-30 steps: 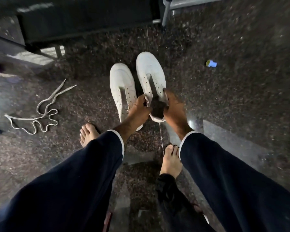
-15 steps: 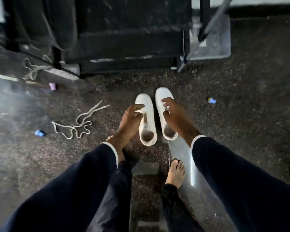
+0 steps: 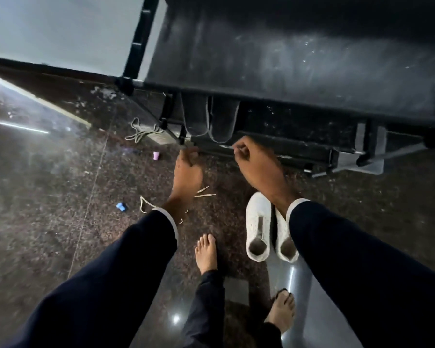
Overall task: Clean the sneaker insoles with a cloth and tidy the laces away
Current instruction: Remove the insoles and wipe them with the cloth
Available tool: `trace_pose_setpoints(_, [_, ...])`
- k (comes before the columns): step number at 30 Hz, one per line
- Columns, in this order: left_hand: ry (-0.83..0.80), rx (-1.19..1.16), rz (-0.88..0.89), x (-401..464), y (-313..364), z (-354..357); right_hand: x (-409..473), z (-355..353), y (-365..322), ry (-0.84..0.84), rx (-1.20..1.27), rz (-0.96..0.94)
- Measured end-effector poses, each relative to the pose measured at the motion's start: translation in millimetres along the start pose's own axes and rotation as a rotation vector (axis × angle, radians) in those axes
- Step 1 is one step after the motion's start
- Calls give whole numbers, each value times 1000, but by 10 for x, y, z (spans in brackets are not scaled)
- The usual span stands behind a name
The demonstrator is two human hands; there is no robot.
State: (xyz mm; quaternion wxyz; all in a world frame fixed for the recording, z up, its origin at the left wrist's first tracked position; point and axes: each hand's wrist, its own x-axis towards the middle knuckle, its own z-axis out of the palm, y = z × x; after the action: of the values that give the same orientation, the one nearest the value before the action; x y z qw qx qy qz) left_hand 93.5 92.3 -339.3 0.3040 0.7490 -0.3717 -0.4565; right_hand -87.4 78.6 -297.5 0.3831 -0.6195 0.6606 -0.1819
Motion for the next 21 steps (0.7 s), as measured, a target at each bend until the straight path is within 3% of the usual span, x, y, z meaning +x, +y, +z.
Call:
trace_pose_setpoints(4, [-7, -143, -98, 323, 49, -134, 237, 289, -196, -34, 4, -8])
trace_pose_setpoints(9, [-88, -150, -235, 672, 99, -113, 458, 603, -311, -41, 54, 132])
trace_pose_setpoints(15, [-141, -326, -321, 823, 115, 20, 586, 717, -300, -28, 179, 211])
trace_pose_setpoints(21, [-43, -371, -323, 905, 137, 34, 658, 612, -334, -8, 296, 255])
